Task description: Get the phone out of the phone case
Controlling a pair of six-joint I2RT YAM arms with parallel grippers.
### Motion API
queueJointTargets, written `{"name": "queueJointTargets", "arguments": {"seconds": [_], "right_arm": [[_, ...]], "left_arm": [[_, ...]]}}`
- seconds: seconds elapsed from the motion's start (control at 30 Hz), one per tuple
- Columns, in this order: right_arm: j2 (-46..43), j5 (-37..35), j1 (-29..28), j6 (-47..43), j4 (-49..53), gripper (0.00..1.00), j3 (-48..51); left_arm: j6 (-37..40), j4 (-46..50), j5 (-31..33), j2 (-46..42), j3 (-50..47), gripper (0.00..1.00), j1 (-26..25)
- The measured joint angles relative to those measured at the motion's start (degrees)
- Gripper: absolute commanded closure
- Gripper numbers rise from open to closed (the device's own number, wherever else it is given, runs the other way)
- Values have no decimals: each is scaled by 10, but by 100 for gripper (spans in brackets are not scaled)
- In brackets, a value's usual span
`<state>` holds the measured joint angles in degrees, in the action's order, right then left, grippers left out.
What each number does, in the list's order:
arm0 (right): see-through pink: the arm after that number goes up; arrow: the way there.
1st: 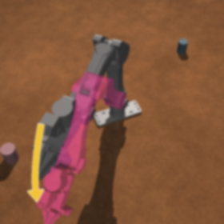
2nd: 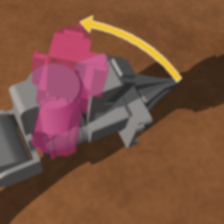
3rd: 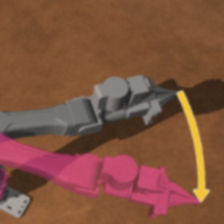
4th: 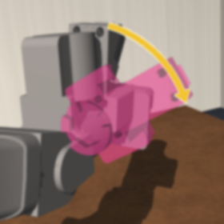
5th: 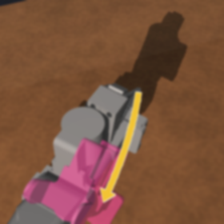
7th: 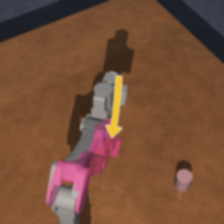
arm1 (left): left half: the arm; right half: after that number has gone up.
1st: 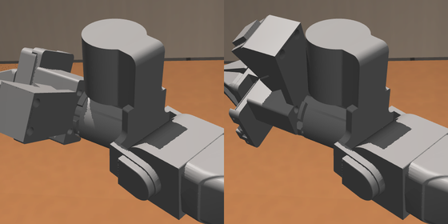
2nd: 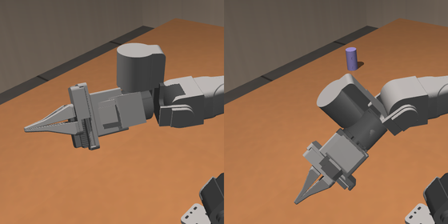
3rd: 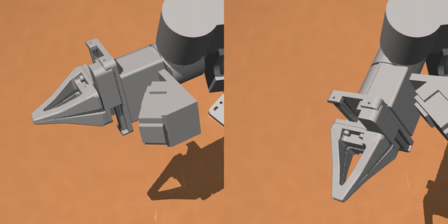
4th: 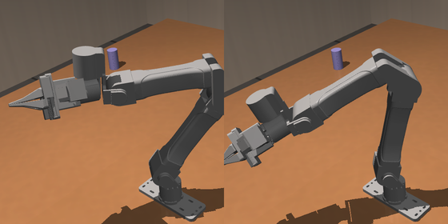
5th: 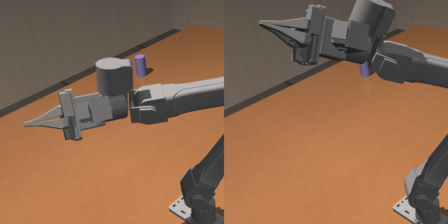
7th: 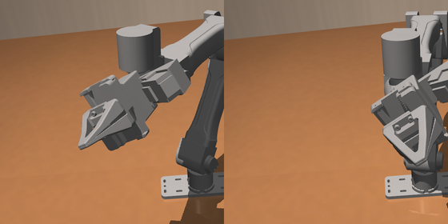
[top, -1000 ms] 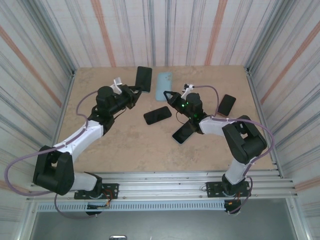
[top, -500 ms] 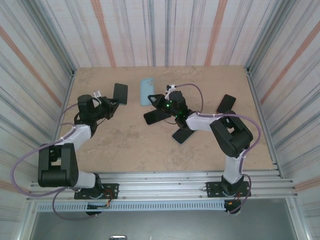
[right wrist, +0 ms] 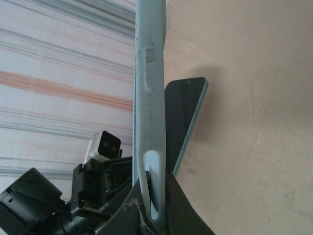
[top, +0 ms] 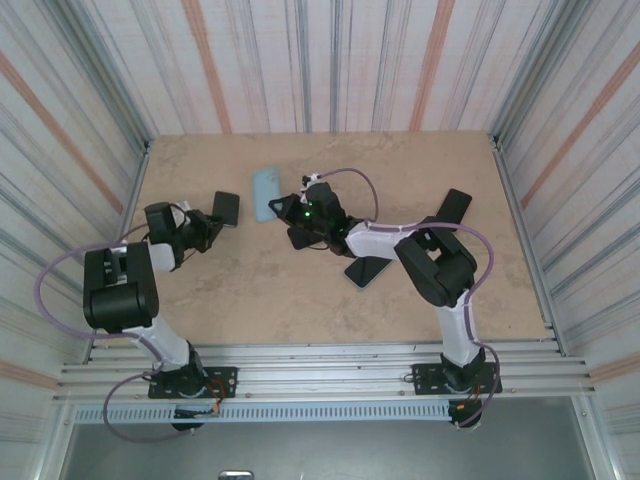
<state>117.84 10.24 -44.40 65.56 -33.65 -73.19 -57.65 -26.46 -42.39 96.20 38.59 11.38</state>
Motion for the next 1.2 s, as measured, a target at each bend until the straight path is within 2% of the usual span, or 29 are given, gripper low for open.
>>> {"name": "queueJointTargets", "arguments": {"seconds": [0.5,0.8,0.87,1.2], "right_arm": [[76,-19,-29,34,103,90,-119],[115,-32,-39,45,132,90,-150],[124,-34,-39,45,137,91,-159],[169,-50,-40,40,172,91,-224]], "left_arm": [[28,-80,-28,75,0,100,32],[42,-69,-38,85,2,79,41],[48,-49,-35,85,2,70,44],[89,28,-22,80,16,55,44]]}}
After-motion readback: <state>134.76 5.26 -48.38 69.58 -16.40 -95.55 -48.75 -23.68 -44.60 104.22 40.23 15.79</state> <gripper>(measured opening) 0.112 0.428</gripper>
